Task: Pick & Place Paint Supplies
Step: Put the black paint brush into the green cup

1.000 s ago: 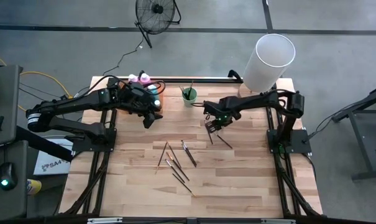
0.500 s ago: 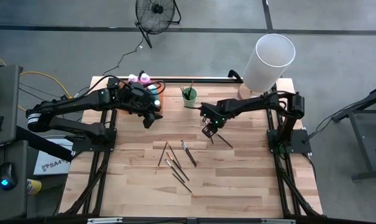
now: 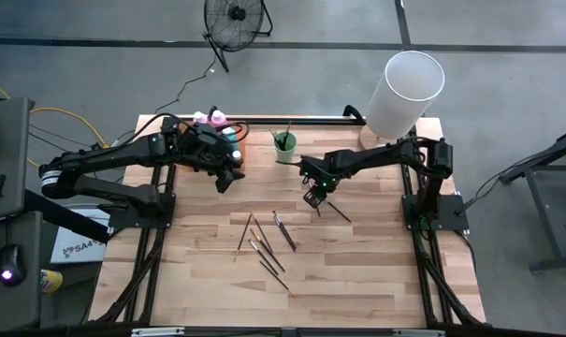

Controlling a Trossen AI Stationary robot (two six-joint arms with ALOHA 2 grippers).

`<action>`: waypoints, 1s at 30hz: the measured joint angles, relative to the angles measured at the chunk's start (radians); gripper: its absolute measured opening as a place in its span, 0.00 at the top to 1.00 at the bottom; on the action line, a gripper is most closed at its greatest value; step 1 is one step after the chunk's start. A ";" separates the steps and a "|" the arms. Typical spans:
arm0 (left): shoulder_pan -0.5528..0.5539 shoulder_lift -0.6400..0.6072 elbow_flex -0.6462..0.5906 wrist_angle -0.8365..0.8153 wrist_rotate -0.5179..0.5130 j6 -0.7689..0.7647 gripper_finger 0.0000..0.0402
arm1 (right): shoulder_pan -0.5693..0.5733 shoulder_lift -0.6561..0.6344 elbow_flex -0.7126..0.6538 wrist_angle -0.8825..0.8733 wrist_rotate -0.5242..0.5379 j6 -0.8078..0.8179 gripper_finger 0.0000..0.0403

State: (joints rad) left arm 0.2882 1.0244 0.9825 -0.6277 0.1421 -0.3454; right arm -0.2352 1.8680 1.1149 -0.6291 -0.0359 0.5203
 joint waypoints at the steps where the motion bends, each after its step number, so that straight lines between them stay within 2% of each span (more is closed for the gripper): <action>1: 0.000 0.000 0.000 0.000 0.000 0.000 0.50 | 0.000 0.000 0.000 0.001 -0.003 -0.002 0.68; 8: 0.000 0.000 0.000 -0.004 0.000 0.000 0.50 | 0.032 0.002 0.000 0.003 0.029 -0.060 0.68; 14: 0.000 0.000 0.000 -0.004 0.000 -0.002 0.50 | 0.082 0.003 -0.001 0.006 0.124 -0.101 0.68; 25: 0.000 0.000 0.000 -0.003 -0.001 -0.031 0.50 | 0.045 0.003 -0.001 0.001 0.060 -0.046 0.69; 30: 0.000 0.000 0.000 -0.004 -0.001 -0.046 0.50 | 0.045 0.004 -0.001 0.000 0.063 -0.046 0.76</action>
State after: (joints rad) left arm 0.2878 1.0241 0.9825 -0.6315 0.1413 -0.3910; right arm -0.1903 1.8717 1.1137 -0.6290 0.0270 0.4744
